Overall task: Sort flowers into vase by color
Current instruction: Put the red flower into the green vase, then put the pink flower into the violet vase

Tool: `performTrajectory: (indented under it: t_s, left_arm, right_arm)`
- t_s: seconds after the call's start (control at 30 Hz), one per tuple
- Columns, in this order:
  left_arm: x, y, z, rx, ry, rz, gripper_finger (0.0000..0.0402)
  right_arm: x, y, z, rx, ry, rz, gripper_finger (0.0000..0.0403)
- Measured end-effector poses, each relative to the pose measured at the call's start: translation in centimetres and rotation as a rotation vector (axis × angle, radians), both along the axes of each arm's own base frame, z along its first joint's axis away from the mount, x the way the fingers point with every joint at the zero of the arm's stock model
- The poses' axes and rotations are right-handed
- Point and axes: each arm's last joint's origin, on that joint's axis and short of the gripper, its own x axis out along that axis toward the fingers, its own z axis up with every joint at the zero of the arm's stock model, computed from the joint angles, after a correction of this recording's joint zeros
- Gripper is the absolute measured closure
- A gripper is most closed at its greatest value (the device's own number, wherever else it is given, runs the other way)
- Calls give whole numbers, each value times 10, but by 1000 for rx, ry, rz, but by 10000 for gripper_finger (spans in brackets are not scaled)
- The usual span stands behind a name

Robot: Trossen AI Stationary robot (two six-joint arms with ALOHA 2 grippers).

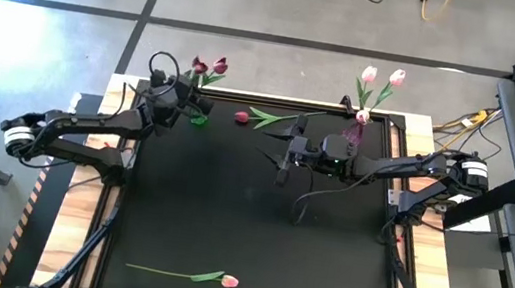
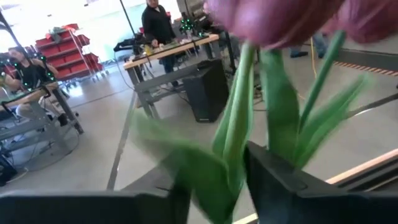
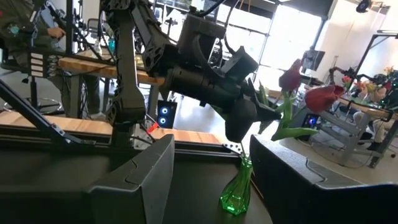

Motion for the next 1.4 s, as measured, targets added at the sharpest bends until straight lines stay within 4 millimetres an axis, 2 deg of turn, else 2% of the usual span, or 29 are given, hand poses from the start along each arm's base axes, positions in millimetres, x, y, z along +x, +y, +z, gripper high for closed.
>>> performTrajectory:
  t_s: [0.17,0.3,0.47,0.73,0.87,1.03,1.4]
  left_arm:
    - [-2,-1,1,10,-10,11,345]
    - [-2,-1,12,38,-7,26,356]
    - [-2,-2,19,40,15,13,318]
    - [-2,-2,14,-6,47,-30,210]
    - [-3,-5,16,7,79,-41,173]
    - [-6,-13,27,31,124,-69,156]
    - [-24,-30,62,13,180,-120,155]
  right_arm:
    - [0,0,0,0,1,0,200]
    - [0,0,0,0,2,0,200]
    - [0,0,-1,1,14,0,200]
    - [0,0,-2,2,20,0,200]
    - [0,0,-3,3,26,0,200]
    - [0,0,-4,5,44,0,200]
    - [0,0,-5,-6,49,0,200]
